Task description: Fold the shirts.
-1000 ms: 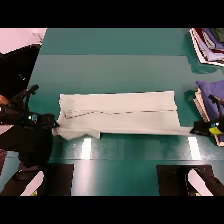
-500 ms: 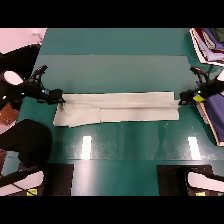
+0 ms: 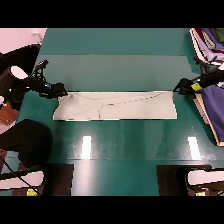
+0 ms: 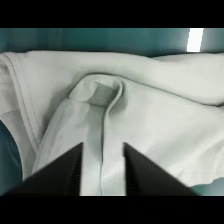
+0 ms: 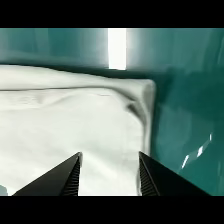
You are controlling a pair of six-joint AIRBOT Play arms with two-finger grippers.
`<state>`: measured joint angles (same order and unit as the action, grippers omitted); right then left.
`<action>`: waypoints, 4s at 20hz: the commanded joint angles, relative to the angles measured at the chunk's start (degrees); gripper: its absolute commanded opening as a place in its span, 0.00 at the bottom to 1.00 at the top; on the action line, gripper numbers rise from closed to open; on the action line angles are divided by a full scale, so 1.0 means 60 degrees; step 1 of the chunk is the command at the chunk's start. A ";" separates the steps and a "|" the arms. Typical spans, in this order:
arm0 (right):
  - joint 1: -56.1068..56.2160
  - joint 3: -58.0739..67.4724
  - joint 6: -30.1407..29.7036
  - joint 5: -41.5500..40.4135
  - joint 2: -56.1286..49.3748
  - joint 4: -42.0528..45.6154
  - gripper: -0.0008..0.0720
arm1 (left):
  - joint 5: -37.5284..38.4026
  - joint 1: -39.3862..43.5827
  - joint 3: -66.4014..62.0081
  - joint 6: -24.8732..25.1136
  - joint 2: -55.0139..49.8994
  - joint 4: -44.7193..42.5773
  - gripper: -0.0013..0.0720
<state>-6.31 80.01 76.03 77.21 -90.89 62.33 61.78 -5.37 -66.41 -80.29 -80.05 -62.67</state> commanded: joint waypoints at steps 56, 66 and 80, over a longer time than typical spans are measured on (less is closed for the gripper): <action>0.7777 0.3694 -0.0878 -0.1792 -0.2492 -0.3971 0.77 | 0.1840 -0.1133 -0.4838 -0.0288 0.0809 -0.0627 0.06; 0.4677 -0.0889 0.0018 -0.2146 -0.1413 -0.3843 0.91 | 0.1778 -0.0780 -0.4834 -0.0288 0.0747 -0.0299 0.06; 0.7173 0.3701 -0.0816 -0.2124 -0.4401 -0.4834 0.03 | 0.1821 0.0240 -0.4834 -0.0113 0.0747 0.0004 0.06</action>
<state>36.03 96.68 72.25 63.46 -116.22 30.89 72.10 -5.50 -95.39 -81.06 -75.53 -63.48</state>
